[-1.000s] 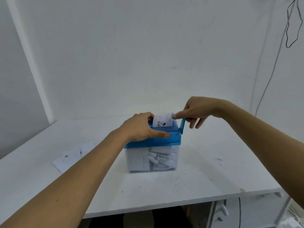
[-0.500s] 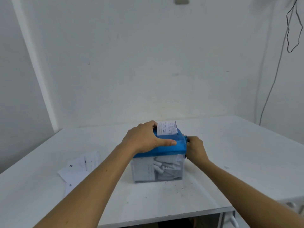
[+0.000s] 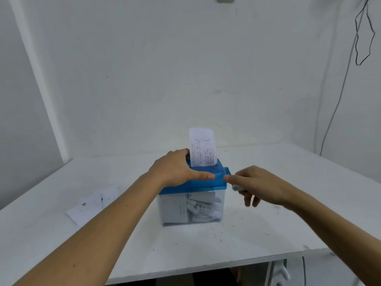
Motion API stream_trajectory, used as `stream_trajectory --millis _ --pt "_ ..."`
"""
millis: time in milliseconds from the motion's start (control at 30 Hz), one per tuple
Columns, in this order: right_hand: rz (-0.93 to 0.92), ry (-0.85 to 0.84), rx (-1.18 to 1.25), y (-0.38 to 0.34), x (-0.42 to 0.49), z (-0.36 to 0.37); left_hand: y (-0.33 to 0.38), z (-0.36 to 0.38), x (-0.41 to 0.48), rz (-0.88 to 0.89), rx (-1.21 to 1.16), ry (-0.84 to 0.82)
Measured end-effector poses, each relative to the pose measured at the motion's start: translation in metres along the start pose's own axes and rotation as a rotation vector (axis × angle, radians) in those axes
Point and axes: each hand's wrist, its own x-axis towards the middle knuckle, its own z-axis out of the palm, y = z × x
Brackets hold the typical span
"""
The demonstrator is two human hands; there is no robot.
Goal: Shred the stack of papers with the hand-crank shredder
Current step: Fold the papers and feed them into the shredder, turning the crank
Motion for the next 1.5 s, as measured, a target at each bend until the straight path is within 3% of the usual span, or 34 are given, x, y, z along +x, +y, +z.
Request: stream_trajectory --millis 100,367,633,933,1400,1500 --pt "-0.023 0.037 -0.05 -0.008 0.009 -0.021 0.0 -0.001 0.0 0.021 -0.012 -0.004" --pt "-0.143 0.33 0.069 -0.005 0.083 -0.034 -0.002 0.0 0.001 0.023 0.007 0.007" --pt "0.011 0.443 0.198 0.028 0.12 0.029 -0.002 0.001 0.001 0.017 0.005 0.036" --pt "0.22 0.188 0.102 0.038 0.069 0.053 0.001 0.001 -0.001 -0.009 0.007 0.018" --pt "0.023 -0.001 0.112 -0.001 0.006 -0.007 -0.001 -0.001 0.003 0.001 0.006 -0.014" --pt "0.056 0.071 0.086 -0.011 0.019 -0.015 -0.002 0.001 0.003 0.012 0.014 -0.009"
